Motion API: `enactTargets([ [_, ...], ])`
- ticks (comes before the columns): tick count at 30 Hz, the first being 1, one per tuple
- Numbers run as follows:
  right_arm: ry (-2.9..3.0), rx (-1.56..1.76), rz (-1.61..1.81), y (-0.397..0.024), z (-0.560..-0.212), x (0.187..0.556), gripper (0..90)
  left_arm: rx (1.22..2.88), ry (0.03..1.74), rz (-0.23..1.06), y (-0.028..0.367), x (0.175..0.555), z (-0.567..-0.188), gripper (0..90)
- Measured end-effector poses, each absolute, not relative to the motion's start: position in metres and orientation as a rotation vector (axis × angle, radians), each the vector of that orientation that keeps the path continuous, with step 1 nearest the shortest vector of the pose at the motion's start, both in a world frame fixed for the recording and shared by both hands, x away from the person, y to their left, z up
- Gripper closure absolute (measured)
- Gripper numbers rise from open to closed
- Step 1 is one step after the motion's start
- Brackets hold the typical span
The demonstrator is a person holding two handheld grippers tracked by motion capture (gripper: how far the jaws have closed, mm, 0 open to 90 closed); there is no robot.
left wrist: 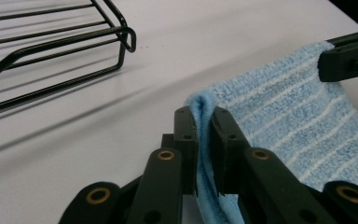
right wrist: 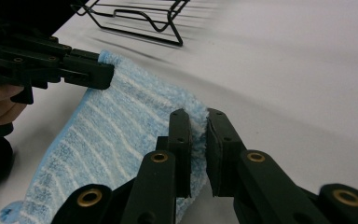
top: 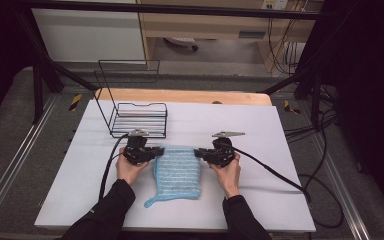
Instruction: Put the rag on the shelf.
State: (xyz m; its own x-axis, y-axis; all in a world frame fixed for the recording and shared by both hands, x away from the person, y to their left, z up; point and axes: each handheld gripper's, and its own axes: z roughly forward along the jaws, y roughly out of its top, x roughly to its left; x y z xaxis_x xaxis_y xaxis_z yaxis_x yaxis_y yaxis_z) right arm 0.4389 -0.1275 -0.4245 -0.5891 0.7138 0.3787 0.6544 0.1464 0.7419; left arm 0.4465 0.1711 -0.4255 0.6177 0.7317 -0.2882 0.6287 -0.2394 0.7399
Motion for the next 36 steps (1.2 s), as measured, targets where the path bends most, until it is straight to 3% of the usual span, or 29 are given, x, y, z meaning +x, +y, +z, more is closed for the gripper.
enactTargets([
  [36, 2.153, 1.130, 1.603, -0.130, -0.370, 0.402, 82.1, 1.815, 0.893, 0.302, 0.182, 0.397, -0.362, 81.9],
])
